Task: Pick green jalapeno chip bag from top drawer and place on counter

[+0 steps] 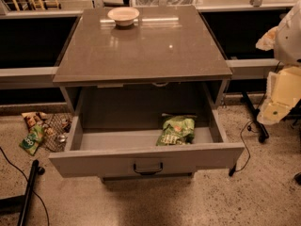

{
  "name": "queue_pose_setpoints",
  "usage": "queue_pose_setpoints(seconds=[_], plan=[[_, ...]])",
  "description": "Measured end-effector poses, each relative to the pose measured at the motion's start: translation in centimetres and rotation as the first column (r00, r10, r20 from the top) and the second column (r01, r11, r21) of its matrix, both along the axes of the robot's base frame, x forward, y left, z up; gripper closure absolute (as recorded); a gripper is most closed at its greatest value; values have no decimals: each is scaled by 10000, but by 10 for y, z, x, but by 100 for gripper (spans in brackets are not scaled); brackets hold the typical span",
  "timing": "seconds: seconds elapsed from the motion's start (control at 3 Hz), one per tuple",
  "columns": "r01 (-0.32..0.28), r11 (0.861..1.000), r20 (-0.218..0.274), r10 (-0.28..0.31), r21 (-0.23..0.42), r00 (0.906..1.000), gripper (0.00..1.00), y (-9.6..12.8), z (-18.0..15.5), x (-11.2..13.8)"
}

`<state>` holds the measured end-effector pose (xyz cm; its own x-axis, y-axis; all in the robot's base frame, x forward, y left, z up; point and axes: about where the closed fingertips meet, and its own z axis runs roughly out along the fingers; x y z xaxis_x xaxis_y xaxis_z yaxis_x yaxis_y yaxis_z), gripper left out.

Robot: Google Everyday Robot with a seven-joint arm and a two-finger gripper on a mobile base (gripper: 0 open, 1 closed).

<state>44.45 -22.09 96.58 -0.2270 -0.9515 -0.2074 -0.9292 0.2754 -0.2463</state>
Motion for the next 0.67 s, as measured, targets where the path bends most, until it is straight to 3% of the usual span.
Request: queue_pose_setpoints(seconds=[0.67], plan=[[28,9989,-638,2,459,9980,0,-5,-38,20]])
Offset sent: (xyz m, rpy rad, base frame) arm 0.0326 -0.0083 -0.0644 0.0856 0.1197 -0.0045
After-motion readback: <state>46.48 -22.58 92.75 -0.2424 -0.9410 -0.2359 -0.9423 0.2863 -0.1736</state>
